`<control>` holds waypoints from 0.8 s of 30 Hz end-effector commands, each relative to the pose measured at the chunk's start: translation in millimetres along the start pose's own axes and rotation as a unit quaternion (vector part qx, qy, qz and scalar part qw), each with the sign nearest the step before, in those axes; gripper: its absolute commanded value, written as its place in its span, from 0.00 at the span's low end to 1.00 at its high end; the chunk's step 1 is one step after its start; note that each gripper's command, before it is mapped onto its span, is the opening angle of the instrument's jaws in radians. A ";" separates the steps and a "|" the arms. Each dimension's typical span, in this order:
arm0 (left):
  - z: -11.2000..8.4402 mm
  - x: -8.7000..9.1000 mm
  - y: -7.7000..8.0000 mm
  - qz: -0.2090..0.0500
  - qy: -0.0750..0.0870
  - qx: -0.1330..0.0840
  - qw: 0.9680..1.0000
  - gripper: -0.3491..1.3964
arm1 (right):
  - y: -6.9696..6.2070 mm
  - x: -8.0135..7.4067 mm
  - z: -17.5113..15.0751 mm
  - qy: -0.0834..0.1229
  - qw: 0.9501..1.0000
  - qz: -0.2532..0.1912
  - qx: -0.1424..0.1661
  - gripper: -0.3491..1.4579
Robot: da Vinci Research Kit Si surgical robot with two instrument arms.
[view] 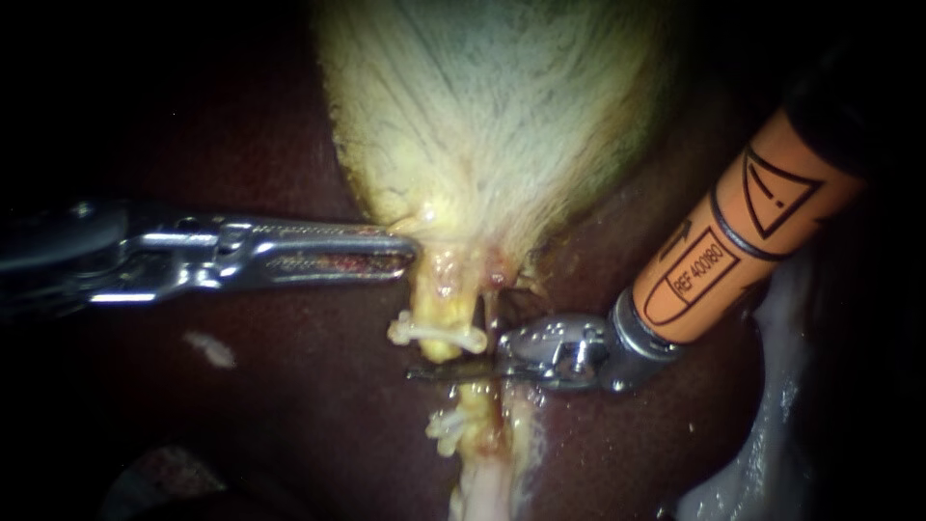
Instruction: Go back from the cut left tube
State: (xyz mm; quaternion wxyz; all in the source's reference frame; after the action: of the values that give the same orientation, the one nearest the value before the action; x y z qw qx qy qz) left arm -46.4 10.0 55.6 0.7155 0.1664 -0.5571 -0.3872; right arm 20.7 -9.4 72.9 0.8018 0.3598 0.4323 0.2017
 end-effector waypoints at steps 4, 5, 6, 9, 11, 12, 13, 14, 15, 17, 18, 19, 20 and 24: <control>0.0 0.1 0.0 0.000 0.000 0.000 1.000 0.00 | 0.1 -0.1 0.3 0.001 1.000 0.006 -0.003 0.00; 0.0 0.1 0.0 0.000 0.000 0.000 1.000 0.00 | 0.1 -0.1 0.3 0.001 1.000 0.005 -0.004 0.00; 0.0 0.1 0.0 0.000 0.000 0.000 1.000 0.00 | 0.1 -0.2 0.4 0.002 1.000 0.008 -0.005 0.07; 0.0 0.1 0.0 0.000 0.000 0.000 1.000 0.00 | 0.1 -0.2 0.4 0.003 1.000 0.009 -0.013 0.22; 0.0 0.1 0.0 0.000 0.000 0.000 1.000 0.00 | 0.1 -0.2 0.4 0.004 1.000 0.009 -0.018 0.37; 0.0 0.1 0.0 0.000 0.000 0.000 1.000 0.00 | 0.1 -0.2 0.4 0.005 1.000 0.009 -0.019 0.49; 0.0 0.1 0.0 0.000 0.000 0.000 1.000 0.00 | 0.1 -0.2 0.4 0.005 1.000 0.009 -0.020 0.54; 0.0 0.1 0.0 0.000 0.000 0.000 1.000 0.00 | 0.0 -0.2 0.4 0.005 1.000 0.009 -0.020 0.57; 0.0 0.1 0.0 0.000 0.000 0.000 1.000 0.00 | 0.0 -0.1 0.4 0.007 1.000 0.009 -0.020 0.62; 0.0 0.1 0.0 0.000 0.000 0.000 1.000 0.00 | 0.0 -0.1 0.5 0.009 1.000 0.009 -0.023 0.69; 0.0 0.1 0.0 0.000 0.000 0.000 1.000 0.00 | 0.0 -0.1 0.5 0.009 1.000 0.009 -0.023 0.71; 0.0 0.1 0.0 0.000 0.000 0.000 1.000 0.00 | -0.1 -0.1 0.5 0.009 1.000 0.009 -0.023 0.72; 0.0 0.1 0.0 0.000 0.000 0.000 1.000 0.00 | -0.1 -0.1 0.5 0.009 1.000 0.009 -0.023 0.72; 0.0 0.1 0.0 0.000 0.000 0.000 1.000 0.00 | -0.3 0.0 0.5 0.009 1.000 0.009 -0.022 0.72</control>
State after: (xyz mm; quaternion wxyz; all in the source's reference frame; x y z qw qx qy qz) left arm -46.4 10.0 55.6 0.7156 0.1665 -0.5572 -0.3870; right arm 21.2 -9.9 72.9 0.8039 0.3440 0.4312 0.2224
